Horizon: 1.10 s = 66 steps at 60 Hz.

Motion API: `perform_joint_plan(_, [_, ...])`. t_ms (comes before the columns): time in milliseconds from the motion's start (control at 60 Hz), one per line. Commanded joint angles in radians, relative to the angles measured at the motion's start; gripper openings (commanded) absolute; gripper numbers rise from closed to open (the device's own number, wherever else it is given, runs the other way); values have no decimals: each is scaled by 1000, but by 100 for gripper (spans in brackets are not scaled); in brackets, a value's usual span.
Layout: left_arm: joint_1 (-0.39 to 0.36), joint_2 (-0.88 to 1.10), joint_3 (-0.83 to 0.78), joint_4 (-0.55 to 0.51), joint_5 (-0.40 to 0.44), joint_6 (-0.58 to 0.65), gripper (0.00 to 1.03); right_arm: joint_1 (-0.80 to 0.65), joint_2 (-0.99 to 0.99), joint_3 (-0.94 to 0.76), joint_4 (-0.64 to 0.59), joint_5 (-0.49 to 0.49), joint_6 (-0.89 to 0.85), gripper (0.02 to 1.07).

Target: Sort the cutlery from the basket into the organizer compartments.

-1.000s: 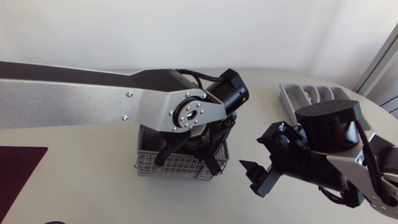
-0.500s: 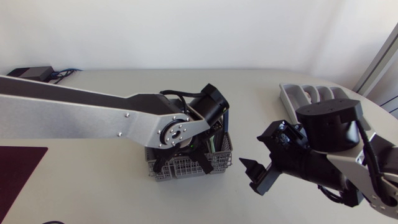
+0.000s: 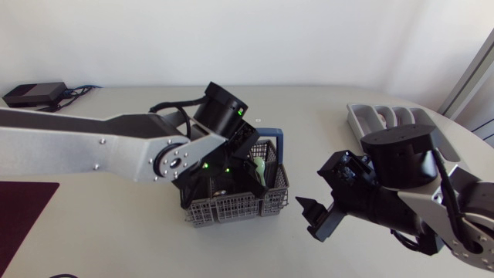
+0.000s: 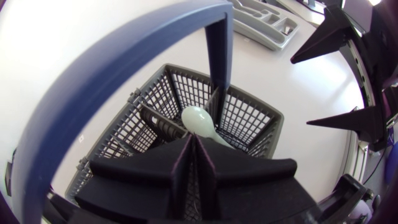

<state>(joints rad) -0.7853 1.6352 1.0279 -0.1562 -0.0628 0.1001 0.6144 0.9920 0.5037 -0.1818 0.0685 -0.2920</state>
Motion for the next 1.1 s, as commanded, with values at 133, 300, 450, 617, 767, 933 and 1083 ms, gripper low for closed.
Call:
perform_joint_plan(133, [-111, -46, -92, 116, -203, 1, 19, -2, 13, -24, 15, 7, -15, 95])
perform_joint_plan(300, [-167, -100, -91, 132, -327, 55, 19, -7, 13, -19, 18, 7, -18, 95])
perform_joint_plan(450, [-173, -164, -83, 118, -336, 89, 20, -8, 14, -14, 18, 7, -18, 95])
perform_joint_plan(617, [-172, -160, -94, 115, -336, 104, 20, -8, 23, -8, 18, 7, -16, 95])
perform_joint_plan(767, [-157, -152, -127, 135, -336, 107, 21, -8, 22, -13, 15, 8, -16, 95])
perform_joint_plan(933, [-106, -127, -166, 196, -327, 135, 21, -7, 25, -11, 15, 11, -16, 95])
perform_joint_plan(1083, [-19, -117, -147, 202, -190, 96, 23, 1, 33, -7, 15, 17, -15, 95])
